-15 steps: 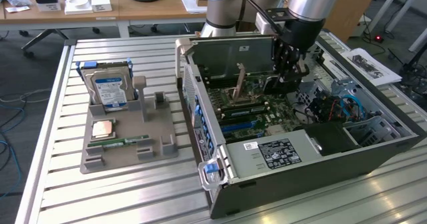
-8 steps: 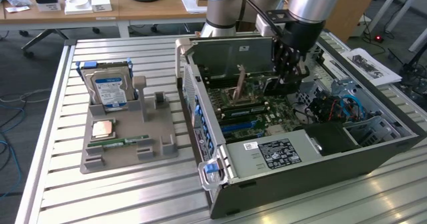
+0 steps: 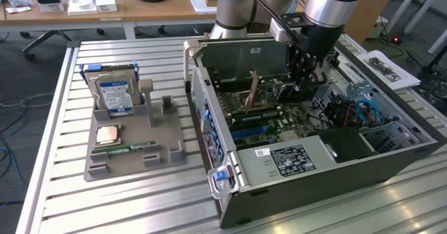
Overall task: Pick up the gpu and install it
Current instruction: 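Insert the gpu into the slot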
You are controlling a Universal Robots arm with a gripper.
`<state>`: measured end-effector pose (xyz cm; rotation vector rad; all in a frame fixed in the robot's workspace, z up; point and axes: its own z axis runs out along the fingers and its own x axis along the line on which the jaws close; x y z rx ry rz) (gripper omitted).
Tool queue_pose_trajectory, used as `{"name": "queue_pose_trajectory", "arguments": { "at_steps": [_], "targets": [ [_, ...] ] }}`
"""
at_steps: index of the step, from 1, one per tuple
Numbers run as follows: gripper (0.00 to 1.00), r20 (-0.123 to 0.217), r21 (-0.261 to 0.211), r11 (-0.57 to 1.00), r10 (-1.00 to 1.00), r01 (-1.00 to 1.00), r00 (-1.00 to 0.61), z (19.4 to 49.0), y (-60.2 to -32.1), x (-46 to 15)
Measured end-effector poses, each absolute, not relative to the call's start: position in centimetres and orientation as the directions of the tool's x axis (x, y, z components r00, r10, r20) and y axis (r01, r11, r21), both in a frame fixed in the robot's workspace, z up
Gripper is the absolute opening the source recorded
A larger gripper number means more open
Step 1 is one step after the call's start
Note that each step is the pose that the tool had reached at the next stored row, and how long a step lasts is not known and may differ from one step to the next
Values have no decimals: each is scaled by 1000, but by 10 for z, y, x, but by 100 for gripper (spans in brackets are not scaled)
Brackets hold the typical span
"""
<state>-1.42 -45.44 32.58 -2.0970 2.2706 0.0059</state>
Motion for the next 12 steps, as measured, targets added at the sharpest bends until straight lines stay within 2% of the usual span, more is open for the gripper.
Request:
{"name": "queue_pose_trajectory", "arguments": {
  "at_steps": [12],
  "targets": [
    [27,-40,-32,79,-996,-996,-77,326,-460,-27]
  ]
}}
